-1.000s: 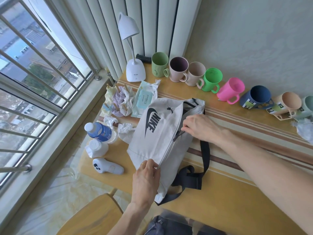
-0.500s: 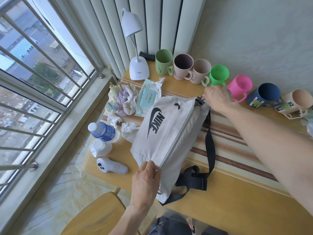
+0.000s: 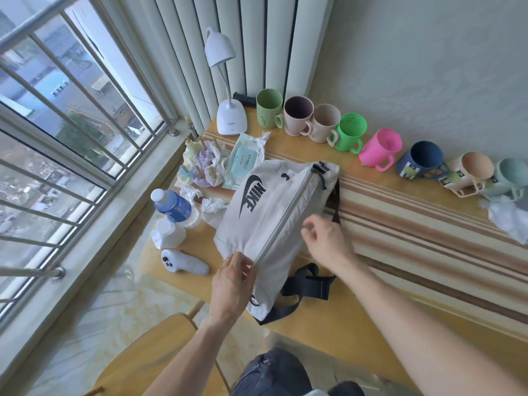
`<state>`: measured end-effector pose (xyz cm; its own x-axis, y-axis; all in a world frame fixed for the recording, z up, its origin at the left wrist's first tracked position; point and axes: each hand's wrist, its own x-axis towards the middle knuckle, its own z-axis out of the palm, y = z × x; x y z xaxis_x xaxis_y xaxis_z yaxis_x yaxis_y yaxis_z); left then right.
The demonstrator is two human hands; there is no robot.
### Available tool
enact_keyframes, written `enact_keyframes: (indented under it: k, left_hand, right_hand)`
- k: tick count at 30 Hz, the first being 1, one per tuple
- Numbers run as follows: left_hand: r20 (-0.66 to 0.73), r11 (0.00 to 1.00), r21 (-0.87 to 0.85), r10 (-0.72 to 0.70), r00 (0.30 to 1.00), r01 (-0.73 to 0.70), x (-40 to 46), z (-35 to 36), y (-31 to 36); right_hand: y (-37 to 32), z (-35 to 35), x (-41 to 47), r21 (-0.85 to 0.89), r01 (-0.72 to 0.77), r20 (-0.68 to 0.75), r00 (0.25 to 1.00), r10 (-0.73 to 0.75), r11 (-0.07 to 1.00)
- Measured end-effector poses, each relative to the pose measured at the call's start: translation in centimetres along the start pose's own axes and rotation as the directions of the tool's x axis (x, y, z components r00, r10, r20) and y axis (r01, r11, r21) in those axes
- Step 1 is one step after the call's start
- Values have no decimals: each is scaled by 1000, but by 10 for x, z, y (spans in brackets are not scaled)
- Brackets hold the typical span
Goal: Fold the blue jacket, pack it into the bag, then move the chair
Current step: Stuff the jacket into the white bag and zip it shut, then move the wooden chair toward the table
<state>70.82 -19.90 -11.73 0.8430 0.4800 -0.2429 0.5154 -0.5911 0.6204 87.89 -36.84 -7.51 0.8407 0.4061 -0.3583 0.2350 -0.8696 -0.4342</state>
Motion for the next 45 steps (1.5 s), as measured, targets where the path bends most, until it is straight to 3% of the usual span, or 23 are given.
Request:
enact_keyframes:
  k: [4, 9, 16, 21, 27, 32, 36, 40, 45]
  left_hand:
    - [2, 999, 35, -23, 1000, 23, -32, -6, 2]
    - [40, 994, 96, -45, 998, 41, -117, -3, -19]
    - [19, 989, 12, -148, 989, 147, -312, 9, -40]
    - [30, 975, 26, -222, 975, 221, -460, -12, -63]
    - [-83, 940, -53, -341, 937, 337, -571, -55, -115]
    - [-173, 936, -60, -351, 920, 346, -625, -101, -172]
    - [-242, 925, -94, -379, 893, 367, -664, -156, -236]
    - [-343, 925, -134, -379, 860, 355, -692, -218, -306]
    - [-263, 933, -105, -359, 896, 343, -694, -273, -365]
  right_hand:
    - [1, 27, -86, 73, -53, 56, 997, 49, 996]
    - [17, 54, -187, 103, -3, 20, 1000, 1, 995]
    - [44, 109, -339, 147, 69, 8, 997, -71, 987]
    - [29, 142, -474, 223, 128, 93, 984, -152, 966]
    - [-12, 189, -591, 334, 124, 91, 982, -163, 934]
    - [-70, 238, -630, 388, 137, 49, 984, -169, 911]
    - [-141, 295, -665, 476, 60, 76, 991, -109, 877]
    - [-209, 362, -709, 446, 49, 89, 991, -98, 894]
    - [-272, 390, -738, 337, 48, 147, 984, -103, 940]
